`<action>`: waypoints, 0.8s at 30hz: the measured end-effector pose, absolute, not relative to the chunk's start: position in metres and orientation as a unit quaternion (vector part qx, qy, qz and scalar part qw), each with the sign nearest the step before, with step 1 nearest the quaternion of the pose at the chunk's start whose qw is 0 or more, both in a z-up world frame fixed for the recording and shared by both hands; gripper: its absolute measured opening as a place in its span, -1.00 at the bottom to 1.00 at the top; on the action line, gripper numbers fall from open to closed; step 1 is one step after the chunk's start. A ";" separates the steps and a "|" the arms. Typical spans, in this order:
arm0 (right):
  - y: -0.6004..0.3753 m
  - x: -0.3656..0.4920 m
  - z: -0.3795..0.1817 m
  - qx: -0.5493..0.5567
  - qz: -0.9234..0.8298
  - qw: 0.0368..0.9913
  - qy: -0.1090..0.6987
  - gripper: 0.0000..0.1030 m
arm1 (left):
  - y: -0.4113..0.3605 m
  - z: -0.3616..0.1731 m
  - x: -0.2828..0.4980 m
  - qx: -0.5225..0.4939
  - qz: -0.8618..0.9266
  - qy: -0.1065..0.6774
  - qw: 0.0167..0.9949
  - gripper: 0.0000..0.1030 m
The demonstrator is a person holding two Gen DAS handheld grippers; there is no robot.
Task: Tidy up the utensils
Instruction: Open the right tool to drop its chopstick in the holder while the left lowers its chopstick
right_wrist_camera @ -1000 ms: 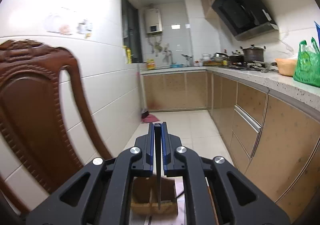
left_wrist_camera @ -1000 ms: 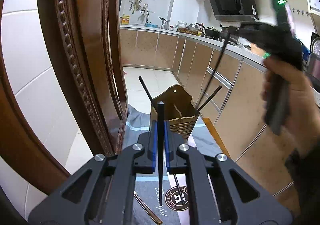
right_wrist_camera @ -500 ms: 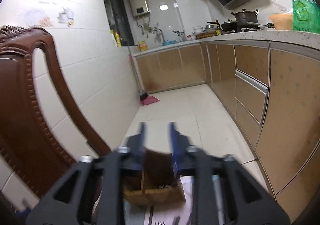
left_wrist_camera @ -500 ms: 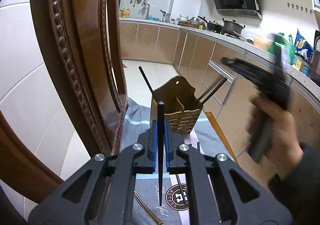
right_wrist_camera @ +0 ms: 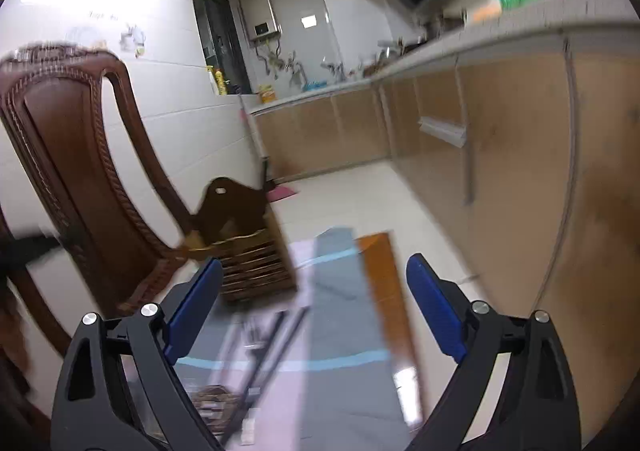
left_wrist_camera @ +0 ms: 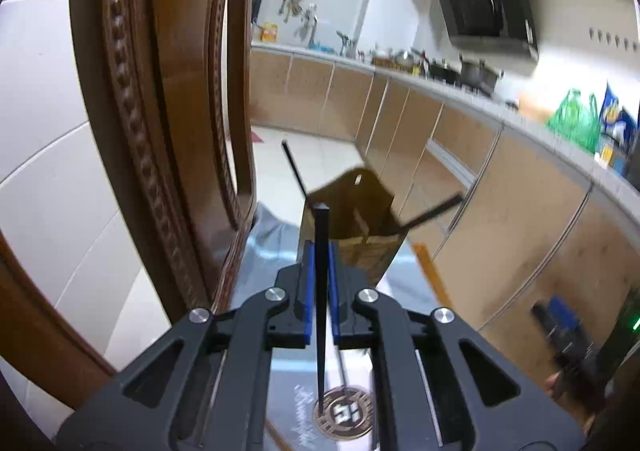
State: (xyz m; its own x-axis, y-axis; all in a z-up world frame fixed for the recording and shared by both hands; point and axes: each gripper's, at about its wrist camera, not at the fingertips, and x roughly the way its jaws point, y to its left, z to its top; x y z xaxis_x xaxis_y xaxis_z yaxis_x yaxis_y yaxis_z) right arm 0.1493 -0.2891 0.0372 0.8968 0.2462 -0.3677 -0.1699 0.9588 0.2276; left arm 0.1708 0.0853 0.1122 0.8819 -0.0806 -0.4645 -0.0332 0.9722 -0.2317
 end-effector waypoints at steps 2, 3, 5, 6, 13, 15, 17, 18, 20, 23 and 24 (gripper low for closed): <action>-0.296 0.156 0.033 0.122 0.112 0.961 0.222 0.76 | 0.085 0.124 0.176 -0.127 -0.005 0.227 0.965 -0.88; -0.300 0.160 0.031 0.138 0.120 0.955 0.233 0.76 | 0.084 0.132 0.180 -0.131 -0.003 0.220 0.967 -0.88; -0.303 0.161 0.032 0.137 0.126 0.954 0.233 0.76 | 0.080 0.151 0.193 -0.132 0.007 0.202 0.970 -0.88; -0.304 0.162 0.033 0.132 0.123 0.957 0.229 0.76 | 0.076 0.163 0.203 -0.130 0.012 0.191 0.973 -0.88; -0.317 0.167 0.036 0.155 0.123 0.952 0.234 0.76 | 0.068 0.203 0.266 -0.133 0.038 0.153 0.978 -0.88; -0.317 0.168 0.036 0.159 0.124 0.951 0.234 0.76 | 0.068 0.205 0.284 -0.142 0.039 0.148 0.978 -0.88; -0.317 0.169 0.036 0.159 0.127 0.951 0.235 0.76 | 0.067 0.202 0.298 -0.140 0.050 0.148 0.978 -0.88; -0.316 0.170 0.036 0.159 0.128 0.950 0.235 0.76 | 0.067 0.198 0.306 -0.141 0.052 0.145 0.978 -0.88; -0.314 0.174 0.035 0.159 0.132 0.949 0.239 0.76 | 0.065 0.189 0.322 -0.143 0.047 0.154 0.977 -0.88; -0.310 0.177 0.033 0.158 0.137 0.947 0.244 0.76 | 0.067 0.166 0.340 -0.154 0.047 0.174 0.972 -0.88; -0.308 0.178 0.032 0.155 0.139 0.947 0.245 0.76 | 0.067 0.153 0.346 -0.157 0.044 0.192 0.968 -0.87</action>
